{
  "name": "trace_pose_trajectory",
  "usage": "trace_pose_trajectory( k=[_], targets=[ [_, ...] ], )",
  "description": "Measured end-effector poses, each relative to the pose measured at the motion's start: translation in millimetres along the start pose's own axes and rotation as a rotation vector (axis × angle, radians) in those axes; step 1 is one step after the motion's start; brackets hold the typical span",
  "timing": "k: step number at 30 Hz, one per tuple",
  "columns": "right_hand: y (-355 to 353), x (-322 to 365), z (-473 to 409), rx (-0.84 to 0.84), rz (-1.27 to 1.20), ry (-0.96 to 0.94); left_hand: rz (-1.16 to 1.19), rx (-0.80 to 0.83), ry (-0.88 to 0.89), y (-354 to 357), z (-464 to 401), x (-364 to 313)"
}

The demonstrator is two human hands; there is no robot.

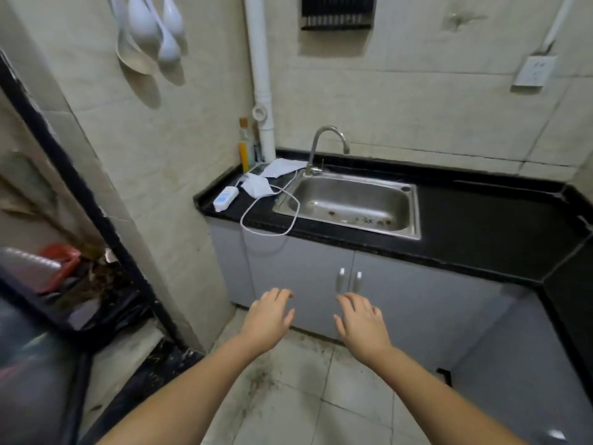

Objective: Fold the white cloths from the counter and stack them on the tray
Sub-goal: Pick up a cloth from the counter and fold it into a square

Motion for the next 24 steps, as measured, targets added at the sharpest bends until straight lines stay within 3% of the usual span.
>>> trace_pose_trajectory(
  k=[9,15,24],
  targets=[
    [25,35,-197,0.050,0.015,-0.107,0.026,-0.032,-0.103,-35,-158,100],
    [8,37,-325,0.011,-0.005,-0.070,0.078,-0.004,-0.122,-67,-276,140],
    [27,58,-490,0.047,-0.021,-0.176,0.177,-0.066,-0.228,-85,-407,202]
  ],
)
Point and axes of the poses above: each hand's wrist, its own z-axis away from the middle knuckle, its own y-axis out of the palm, x = y × z, the point moved 10 cm from there along -z, towards the middle knuckle, and after that the axes turned 14 degrees about z, right-handed, at the moved point
